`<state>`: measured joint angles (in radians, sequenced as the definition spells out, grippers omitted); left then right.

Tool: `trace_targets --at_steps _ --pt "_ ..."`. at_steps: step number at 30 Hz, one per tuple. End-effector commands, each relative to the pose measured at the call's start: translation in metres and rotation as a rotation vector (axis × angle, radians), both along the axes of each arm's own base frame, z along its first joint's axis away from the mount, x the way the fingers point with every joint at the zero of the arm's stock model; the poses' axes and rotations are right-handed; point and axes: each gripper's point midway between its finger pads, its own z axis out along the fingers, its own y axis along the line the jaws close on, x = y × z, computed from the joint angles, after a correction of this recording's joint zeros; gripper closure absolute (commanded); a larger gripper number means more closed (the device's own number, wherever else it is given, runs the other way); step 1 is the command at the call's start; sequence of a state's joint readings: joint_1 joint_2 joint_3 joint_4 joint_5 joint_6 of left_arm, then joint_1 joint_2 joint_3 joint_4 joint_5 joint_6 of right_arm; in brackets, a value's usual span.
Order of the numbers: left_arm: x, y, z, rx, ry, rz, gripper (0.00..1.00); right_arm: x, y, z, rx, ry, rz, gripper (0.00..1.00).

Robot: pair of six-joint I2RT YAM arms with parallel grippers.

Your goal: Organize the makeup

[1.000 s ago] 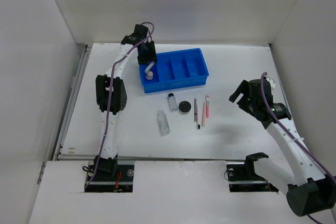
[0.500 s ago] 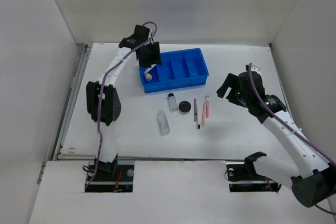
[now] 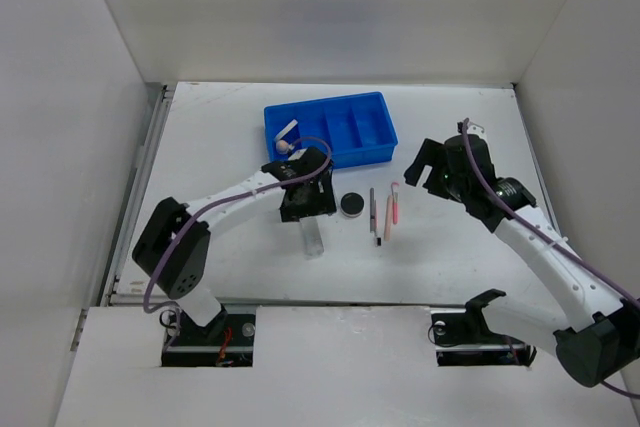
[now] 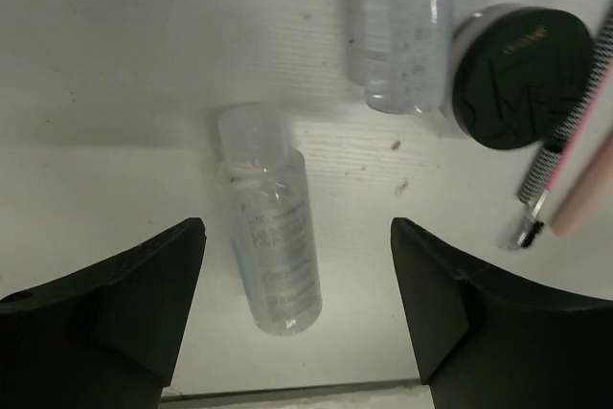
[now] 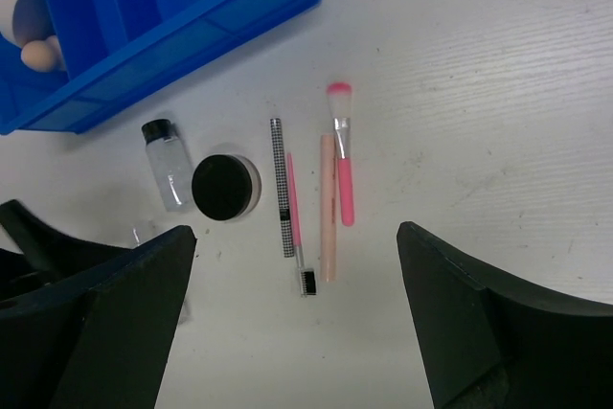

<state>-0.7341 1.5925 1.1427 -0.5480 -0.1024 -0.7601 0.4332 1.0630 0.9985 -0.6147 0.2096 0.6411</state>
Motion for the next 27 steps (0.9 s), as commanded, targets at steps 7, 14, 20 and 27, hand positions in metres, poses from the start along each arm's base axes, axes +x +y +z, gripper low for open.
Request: trace_targets --at_steps 7,14,20,27 --pt "0.008 -0.01 -0.038 0.0 -0.006 0.214 0.3 0.001 -0.003 0.015 0.026 -0.066 -0.02 0.06" --pt "-0.011 0.0 -0.059 0.065 0.038 0.243 0.38 0.0 -0.003 0.011 0.022 -0.058 -0.02 0.06" --pt "-0.015 0.005 -0.06 0.118 0.064 0.209 0.51 0.0 -0.003 0.011 0.029 -0.056 -0.025 0.06" --pt "-0.041 0.002 -0.049 0.156 0.091 0.081 0.95 0.001 -0.006 0.011 0.018 -0.062 -0.042 0.06"
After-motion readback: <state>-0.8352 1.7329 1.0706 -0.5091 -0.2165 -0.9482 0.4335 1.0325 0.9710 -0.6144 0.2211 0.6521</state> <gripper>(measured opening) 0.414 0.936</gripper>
